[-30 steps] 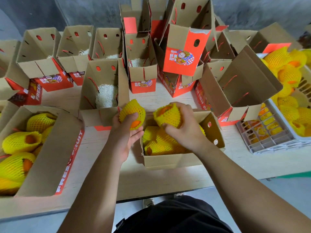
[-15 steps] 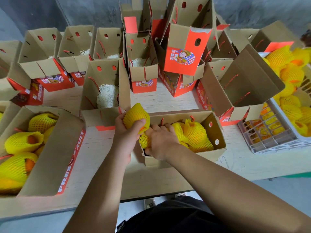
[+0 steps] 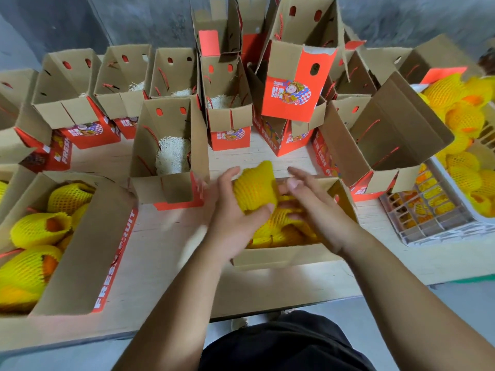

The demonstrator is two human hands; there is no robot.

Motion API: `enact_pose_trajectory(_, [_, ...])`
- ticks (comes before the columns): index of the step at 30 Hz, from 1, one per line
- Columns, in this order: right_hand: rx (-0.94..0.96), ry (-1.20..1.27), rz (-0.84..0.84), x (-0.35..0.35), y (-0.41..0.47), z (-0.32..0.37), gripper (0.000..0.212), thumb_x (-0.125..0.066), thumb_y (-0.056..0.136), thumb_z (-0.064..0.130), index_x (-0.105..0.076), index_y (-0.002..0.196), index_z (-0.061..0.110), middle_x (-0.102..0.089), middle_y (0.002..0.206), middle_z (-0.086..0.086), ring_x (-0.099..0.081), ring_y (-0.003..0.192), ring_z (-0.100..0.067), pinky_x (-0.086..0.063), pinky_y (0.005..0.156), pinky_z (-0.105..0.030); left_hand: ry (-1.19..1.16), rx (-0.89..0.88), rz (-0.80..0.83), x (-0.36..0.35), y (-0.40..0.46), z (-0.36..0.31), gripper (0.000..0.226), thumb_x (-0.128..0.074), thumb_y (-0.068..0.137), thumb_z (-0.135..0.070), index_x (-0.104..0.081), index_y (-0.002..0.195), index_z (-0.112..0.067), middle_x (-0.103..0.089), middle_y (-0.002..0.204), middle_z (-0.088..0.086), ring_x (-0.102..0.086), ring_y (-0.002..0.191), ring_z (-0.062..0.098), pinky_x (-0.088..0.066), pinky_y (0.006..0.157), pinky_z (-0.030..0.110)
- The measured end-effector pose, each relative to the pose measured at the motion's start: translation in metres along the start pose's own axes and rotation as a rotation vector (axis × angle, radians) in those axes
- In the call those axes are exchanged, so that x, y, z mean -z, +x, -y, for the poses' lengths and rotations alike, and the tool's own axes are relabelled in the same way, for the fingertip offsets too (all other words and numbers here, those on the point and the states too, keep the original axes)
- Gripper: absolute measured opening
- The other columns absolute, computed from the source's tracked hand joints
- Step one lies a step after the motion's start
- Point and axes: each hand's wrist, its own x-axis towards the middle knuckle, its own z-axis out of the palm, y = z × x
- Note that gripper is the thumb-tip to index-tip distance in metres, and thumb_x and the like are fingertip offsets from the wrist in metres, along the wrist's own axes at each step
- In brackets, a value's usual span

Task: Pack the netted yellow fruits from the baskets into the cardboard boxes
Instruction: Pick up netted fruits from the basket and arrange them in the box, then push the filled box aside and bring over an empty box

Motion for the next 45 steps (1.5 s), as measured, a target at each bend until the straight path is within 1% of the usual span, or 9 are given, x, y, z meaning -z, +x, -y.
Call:
enact_pose_trajectory(5, [0.103, 0.174, -0.194, -0.012, -0.01, -0.017, 0.062, -0.083, 0.081, 0.031, -0.053, 0.136, 0.026, -0.073, 0.118, 0.0, -0.069, 0.114, -0.019, -0.057, 0.095, -0.037, 0.017, -0.055, 0.216, -0.058, 0.003, -0.005, 0.1, -0.066, 0.082, 0.006, -0.022, 0.153, -0.049, -0.041, 0.15, -0.018, -0.043, 0.137, 0.0, -0.036, 0.098, 0.004])
enact_pose_trajectory(8, [0.114, 0.334, -0.314, 0.015, -0.015, -0.022, 0.052, -0.086, 0.078, 0.033, -0.062, 0.124, 0.034, -0.074, 0.115, -0.004, -0.072, 0.11, -0.026, -0.059, 0.093, -0.047, 0.094, -0.132, 0.245, -0.078, 0.007, -0.009, 0.093, -0.067, 0.092, -0.005, -0.02, 0.155, -0.056, -0.032, 0.149, -0.044, -0.035, 0.136, -0.018, -0.037, 0.11, 0.013])
enact_pose_trajectory(13, [0.11, 0.246, -0.596, 0.09, -0.018, -0.027, 0.075, -0.091, 0.062, 0.05, -0.049, 0.123, 0.036, -0.073, 0.107, 0.002, -0.074, 0.098, -0.021, -0.063, 0.076, -0.036, 0.186, -0.25, 0.314, -0.106, 0.014, -0.025, 0.052, -0.064, 0.097, -0.04, -0.045, 0.141, -0.06, -0.062, 0.134, -0.026, -0.063, 0.113, 0.001, -0.051, 0.092, 0.02])
enact_pose_trajectory(21, [0.03, -0.318, -1.103, 0.3, -0.011, -0.032, 0.081, -0.086, 0.08, 0.035, -0.04, 0.143, 0.014, -0.061, 0.129, -0.011, -0.06, 0.119, -0.029, -0.049, 0.092, -0.037, 0.466, -0.126, -0.125, -0.101, 0.056, -0.017, 0.025, -0.063, 0.097, -0.01, -0.069, 0.121, -0.015, -0.07, 0.118, 0.006, -0.063, 0.111, 0.026, -0.049, 0.1, 0.046])
enact_pose_trajectory(26, [-0.178, -0.533, -0.906, 0.354, 0.009, -0.047, 0.079, -0.069, 0.092, 0.018, -0.027, 0.158, 0.006, -0.039, 0.155, -0.022, -0.041, 0.141, -0.04, -0.038, 0.11, -0.047, 0.541, -0.052, -0.086, -0.129, 0.055, -0.019, 0.021, -0.063, 0.099, -0.018, -0.068, 0.119, -0.02, -0.064, 0.107, -0.007, -0.06, 0.099, 0.02, -0.053, 0.094, 0.052])
enact_pose_trajectory(33, [0.414, -0.788, -0.679, 0.236, 0.002, -0.067, 0.045, -0.067, 0.086, 0.017, -0.059, 0.13, 0.014, -0.06, 0.126, -0.005, -0.055, 0.114, -0.026, -0.044, 0.096, -0.044, 0.685, -0.125, -0.301, -0.12, 0.043, -0.009, 0.02, -0.068, 0.093, -0.013, -0.071, 0.113, -0.011, -0.07, 0.109, 0.008, -0.063, 0.108, 0.036, -0.047, 0.1, 0.058])
enact_pose_trajectory(38, [-0.027, -0.355, 0.026, 0.154, -0.001, -0.094, 0.052, -0.063, 0.091, 0.046, -0.032, 0.131, 0.06, -0.047, 0.135, 0.026, -0.053, 0.118, 0.003, -0.042, 0.102, -0.023, 0.809, 0.348, -0.488, -0.06, 0.022, 0.02, 0.059, -0.056, 0.089, -0.037, -0.055, 0.144, -0.02, -0.062, 0.133, 0.023, -0.056, 0.117, 0.05, -0.044, 0.102, 0.056])
enact_pose_trajectory(42, [-0.097, -0.455, 0.02, 0.14, 0.017, -0.102, 0.069, -0.061, 0.095, 0.025, -0.03, 0.154, 0.042, -0.057, 0.142, 0.007, -0.056, 0.129, -0.021, -0.046, 0.111, -0.044, 0.557, 0.13, -0.39, -0.048, -0.009, 0.046, 0.053, -0.05, 0.108, -0.016, -0.037, 0.159, -0.016, -0.041, 0.156, -0.001, -0.037, 0.142, 0.011, -0.017, 0.116, 0.008])
enact_pose_trajectory(45, [-0.15, -0.47, -0.025, 0.134, 0.03, -0.104, 0.07, -0.051, 0.092, 0.008, -0.039, 0.152, 0.041, -0.065, 0.133, 0.002, -0.061, 0.12, -0.029, -0.048, 0.102, -0.042, 0.361, 0.274, -0.42, -0.039, -0.018, 0.056, 0.047, -0.043, 0.111, -0.018, -0.039, 0.158, -0.018, -0.043, 0.159, 0.001, -0.038, 0.147, 0.021, -0.022, 0.118, 0.02])
